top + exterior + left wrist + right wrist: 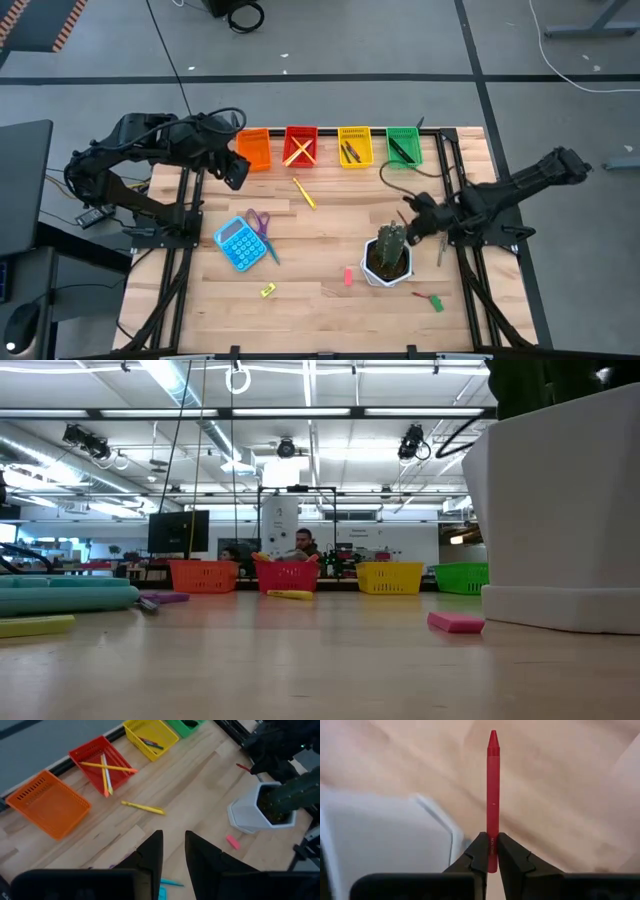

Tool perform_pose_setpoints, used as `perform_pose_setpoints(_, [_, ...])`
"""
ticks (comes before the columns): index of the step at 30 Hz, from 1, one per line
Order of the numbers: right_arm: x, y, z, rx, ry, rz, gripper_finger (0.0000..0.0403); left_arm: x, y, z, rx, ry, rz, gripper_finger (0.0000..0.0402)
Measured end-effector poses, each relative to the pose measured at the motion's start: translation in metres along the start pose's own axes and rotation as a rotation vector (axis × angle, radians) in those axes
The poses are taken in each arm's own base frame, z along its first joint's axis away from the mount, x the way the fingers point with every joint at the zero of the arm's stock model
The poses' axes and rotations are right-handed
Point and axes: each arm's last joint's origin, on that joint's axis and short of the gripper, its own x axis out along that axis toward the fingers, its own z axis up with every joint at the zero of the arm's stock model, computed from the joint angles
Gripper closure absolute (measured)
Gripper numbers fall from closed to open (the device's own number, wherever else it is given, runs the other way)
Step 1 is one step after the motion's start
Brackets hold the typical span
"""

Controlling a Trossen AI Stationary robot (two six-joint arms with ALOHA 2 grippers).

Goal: Sort crayons/erasers/pens/pencils in bins
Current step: Put the top red crayon into the yellow bin

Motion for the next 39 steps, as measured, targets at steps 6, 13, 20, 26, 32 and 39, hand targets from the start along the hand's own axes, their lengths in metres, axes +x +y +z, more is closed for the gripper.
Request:
perform_pose_setpoints(6, [-0.016,0.003,0.042,-0.019,-0.098,-0.023,0.0365,0.009,-0.006,0.004,0.001,-0.023,0.026,0.0308])
perform_pose_setpoints(13, [-0.023,-0.002,0.090,0.007,-0.160,0.024,0.0365,0.023,-0.013,0.009,0.014,-0.027,0.047,0.0308])
perform_pose_setpoints(20, [-0.013,0.002,0.145,0.019,-0.143,0.064,0.0365,0.036,-0.024,0.022,0.145,-0.102,0.006,0.0310])
perform_pose_setpoints(26, [0.001,0.012,0.201,0.025,-0.132,0.040,0.0365,0.043,-0.019,0.037,0.299,-0.166,0.030,0.0302])
perform_pose_setpoints(32, [0.018,0.015,0.254,0.052,-0.136,0.016,0.0365,0.041,-0.006,0.044,0.289,-0.186,0.070,0.0296])
perform_pose_setpoints(39, [0.063,0.011,0.283,0.083,-0.056,-0.043,0.0365,0.042,-0.005,0.045,0.276,-0.186,0.072,0.0296])
